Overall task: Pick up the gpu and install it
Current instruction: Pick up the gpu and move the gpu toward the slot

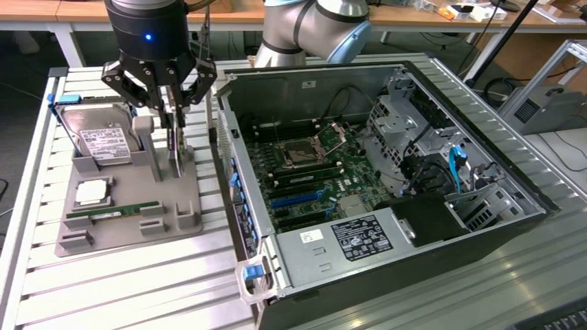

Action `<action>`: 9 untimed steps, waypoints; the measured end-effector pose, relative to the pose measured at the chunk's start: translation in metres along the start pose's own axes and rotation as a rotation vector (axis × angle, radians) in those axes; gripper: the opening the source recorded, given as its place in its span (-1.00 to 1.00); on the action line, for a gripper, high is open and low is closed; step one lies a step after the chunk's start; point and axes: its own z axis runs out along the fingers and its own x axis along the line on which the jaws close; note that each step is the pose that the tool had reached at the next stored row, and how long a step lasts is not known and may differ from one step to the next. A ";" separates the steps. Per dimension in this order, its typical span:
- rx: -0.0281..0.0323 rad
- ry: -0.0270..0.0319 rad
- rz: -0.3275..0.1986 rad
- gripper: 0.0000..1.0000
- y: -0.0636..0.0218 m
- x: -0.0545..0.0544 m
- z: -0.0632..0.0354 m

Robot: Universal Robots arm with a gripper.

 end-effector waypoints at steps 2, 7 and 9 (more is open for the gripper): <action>-0.0007 0.0001 0.000 -0.47 0.0001 0.000 -0.0012; -0.0029 0.0003 0.000 -0.47 0.0002 0.000 -0.0051; -0.0038 0.0003 0.000 -0.47 0.0003 0.000 -0.0066</action>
